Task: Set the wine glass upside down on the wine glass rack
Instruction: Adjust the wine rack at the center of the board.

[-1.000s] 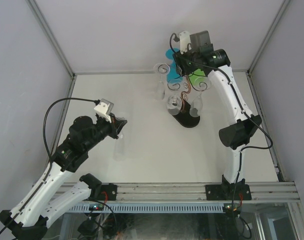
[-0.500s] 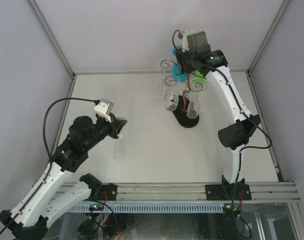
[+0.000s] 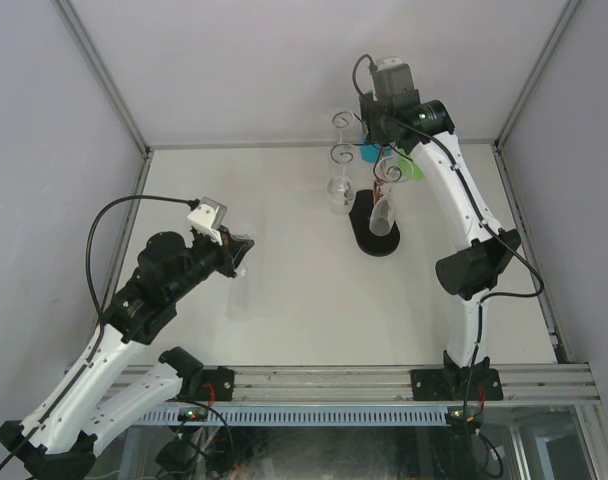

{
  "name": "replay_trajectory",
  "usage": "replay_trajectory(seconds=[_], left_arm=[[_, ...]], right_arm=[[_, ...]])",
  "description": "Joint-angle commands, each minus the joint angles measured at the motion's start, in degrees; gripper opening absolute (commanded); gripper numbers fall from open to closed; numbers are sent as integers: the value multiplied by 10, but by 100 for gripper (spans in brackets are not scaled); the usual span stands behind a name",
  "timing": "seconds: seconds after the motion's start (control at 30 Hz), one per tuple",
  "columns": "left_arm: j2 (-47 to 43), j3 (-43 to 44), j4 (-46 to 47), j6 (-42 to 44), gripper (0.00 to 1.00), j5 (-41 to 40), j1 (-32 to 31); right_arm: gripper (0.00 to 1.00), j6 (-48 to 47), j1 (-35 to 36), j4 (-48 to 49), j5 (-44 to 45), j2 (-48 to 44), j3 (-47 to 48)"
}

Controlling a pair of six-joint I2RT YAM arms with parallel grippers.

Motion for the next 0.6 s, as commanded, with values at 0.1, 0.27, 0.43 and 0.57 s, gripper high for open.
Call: replay_trajectory(seconds=[0.1, 0.27, 0.43, 0.57], left_arm=[[-3, -10, 29, -10, 0, 14, 6], [-3, -9, 29, -10, 0, 13, 5], [-2, -9, 29, -10, 0, 14, 6], [-2, -9, 29, -11, 0, 14, 7]], right_arm=[[14, 42, -2, 4, 66, -15, 2], [20, 41, -8, 8, 37, -12, -3], [37, 36, -13, 21, 10, -16, -15], [53, 31, -14, 36, 0, -26, -26]])
